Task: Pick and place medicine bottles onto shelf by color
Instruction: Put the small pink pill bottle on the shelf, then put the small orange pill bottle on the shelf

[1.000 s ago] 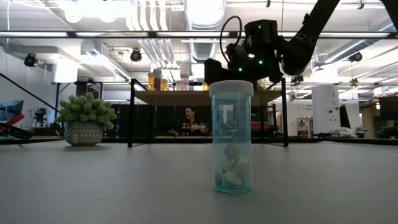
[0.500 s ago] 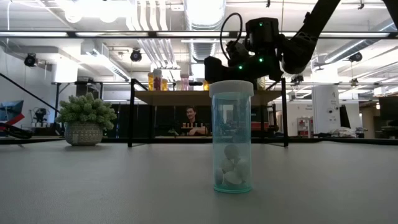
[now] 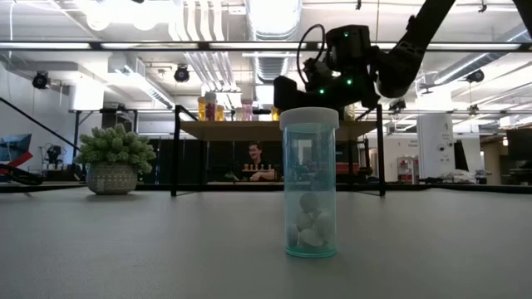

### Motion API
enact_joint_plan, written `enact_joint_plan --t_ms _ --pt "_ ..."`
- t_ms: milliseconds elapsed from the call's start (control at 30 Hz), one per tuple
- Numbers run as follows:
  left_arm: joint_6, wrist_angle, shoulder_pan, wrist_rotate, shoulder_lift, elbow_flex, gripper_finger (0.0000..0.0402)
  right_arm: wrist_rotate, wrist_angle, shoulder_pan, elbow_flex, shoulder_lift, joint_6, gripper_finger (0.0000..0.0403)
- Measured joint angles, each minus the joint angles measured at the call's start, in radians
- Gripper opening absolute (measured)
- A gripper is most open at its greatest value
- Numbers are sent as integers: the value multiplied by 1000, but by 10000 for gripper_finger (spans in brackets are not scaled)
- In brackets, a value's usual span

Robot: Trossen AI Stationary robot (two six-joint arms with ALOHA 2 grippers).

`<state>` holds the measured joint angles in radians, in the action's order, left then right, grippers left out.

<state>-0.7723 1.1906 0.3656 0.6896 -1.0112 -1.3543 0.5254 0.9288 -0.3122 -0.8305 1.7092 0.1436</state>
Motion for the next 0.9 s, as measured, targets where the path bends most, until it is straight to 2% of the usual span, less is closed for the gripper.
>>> enact_joint_plan --t_ms 300,433,667,900 --pt "-1 0 0 0 -1 3 162 -4 -34 2 -2 -7 6 214" --pt "-1 0 0 0 -1 4 162 -10 -46 8 1 -36 -9 234" --pt "-1 0 0 0 -1 4 162 -16 -80 17 1 -141 -33 234" --pt "1 -1 0 0 0 8 162 -61 -151 51 1 -314 21 228"
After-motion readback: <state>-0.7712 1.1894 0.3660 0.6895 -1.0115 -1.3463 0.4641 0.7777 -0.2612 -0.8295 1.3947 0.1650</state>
